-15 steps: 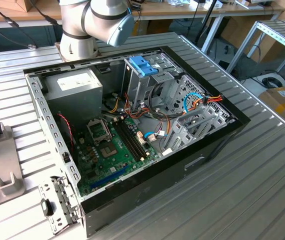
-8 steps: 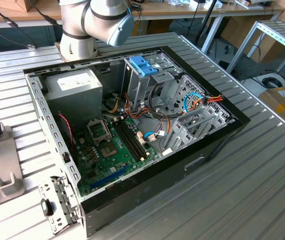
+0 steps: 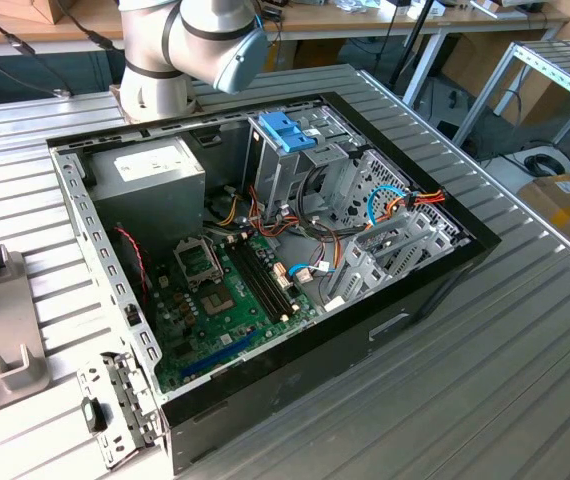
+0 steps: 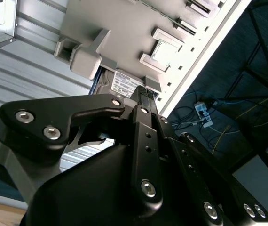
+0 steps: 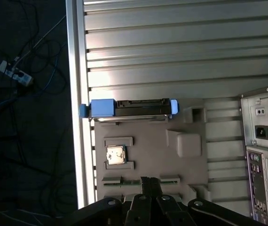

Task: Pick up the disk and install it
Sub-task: 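Reach for the disk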

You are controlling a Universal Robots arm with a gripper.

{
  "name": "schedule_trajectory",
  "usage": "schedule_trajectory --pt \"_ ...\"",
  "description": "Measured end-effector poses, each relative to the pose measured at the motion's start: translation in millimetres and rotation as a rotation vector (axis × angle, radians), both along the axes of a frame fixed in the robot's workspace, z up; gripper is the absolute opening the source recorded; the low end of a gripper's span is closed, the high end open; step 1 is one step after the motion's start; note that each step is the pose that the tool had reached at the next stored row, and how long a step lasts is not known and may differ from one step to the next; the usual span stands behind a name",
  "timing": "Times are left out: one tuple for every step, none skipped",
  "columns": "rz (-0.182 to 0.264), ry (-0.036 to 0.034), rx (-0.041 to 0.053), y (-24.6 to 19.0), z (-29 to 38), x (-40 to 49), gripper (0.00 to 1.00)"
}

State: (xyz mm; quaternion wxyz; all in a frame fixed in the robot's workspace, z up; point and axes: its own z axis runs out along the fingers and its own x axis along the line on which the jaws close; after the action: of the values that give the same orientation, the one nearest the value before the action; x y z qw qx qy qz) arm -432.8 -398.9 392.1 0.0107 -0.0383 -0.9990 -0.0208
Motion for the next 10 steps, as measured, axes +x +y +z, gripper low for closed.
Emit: schedule_trajectory --pt "0.0 -0.0001 0.0001 0.0 -0.1 -0.7 0.1" --pt "0.0 -0.0001 0.0 0.0 0.0 -1.2 0.1" --pt "0.0 0.0 0.0 0.0 0.0 -1.7 0.1" --pt "0.0 0.0 0.0 0.0 0.0 -2.4 0.1" --pt "0.0 -0.0001 0.0 0.0 -0.1 -3.5 0.1" --pt "0.0 -0.0001 0.0 0.0 -0.1 -4.0 0.1" --pt "0.0 -0.0001 0.0 0.0 -0.1 -4.5 0.1" --pt "0.0 0.0 0.0 0.0 -0.1 -5.5 0.1" --pt "0.0 -0.0001 0.0 0.0 -0.1 -6.1 0.1" --pt "0.0 -0.0001 0.0 0.0 -0.1 -6.8 0.1"
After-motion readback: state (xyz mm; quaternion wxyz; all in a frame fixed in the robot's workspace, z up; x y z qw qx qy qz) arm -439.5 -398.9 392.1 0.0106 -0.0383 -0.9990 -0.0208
